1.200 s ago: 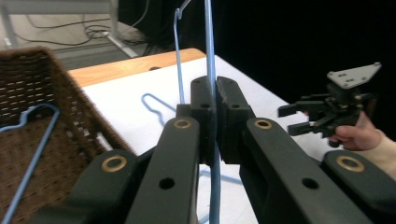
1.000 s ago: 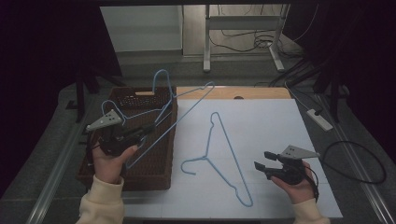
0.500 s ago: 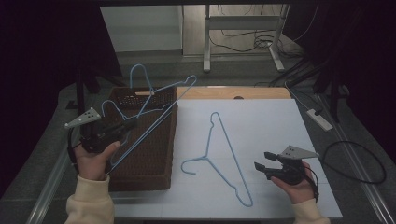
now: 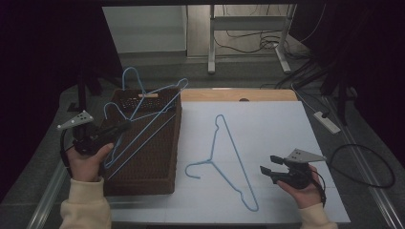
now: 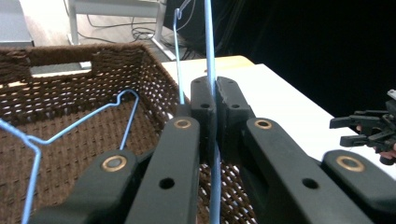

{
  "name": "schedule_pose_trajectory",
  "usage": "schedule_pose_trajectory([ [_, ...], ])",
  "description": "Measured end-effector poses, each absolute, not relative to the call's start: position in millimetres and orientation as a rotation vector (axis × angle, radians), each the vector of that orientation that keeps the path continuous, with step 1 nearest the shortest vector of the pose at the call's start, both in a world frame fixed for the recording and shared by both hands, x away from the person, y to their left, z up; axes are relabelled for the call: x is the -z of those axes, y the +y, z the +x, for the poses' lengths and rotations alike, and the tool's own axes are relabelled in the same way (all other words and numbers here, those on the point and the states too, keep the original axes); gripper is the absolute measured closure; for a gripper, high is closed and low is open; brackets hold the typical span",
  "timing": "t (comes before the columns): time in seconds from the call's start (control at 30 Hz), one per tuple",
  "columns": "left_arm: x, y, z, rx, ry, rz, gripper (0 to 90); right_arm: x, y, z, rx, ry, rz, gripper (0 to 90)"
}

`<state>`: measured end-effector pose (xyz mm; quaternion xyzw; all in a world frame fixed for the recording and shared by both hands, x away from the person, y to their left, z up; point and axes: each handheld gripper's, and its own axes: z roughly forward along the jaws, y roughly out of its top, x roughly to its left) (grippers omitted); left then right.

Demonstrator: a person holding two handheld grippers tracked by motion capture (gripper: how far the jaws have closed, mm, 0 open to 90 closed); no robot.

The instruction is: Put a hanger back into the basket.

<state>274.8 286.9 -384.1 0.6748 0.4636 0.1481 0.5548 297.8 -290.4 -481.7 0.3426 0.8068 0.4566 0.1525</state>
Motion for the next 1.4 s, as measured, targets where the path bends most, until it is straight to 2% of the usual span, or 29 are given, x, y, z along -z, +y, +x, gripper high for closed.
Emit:
schedule_pose_trajectory([
  [1.0, 402, 325, 277, -0.334, 1.198, 1.590, 86.6, 482, -291, 298, -1.303, 2.315, 0.984, 38.4],
  [1.4, 408, 328, 280, -0.276, 1.185, 1.617, 86.7, 483, -291, 298, -1.302, 2.317, 0.984, 38.4],
])
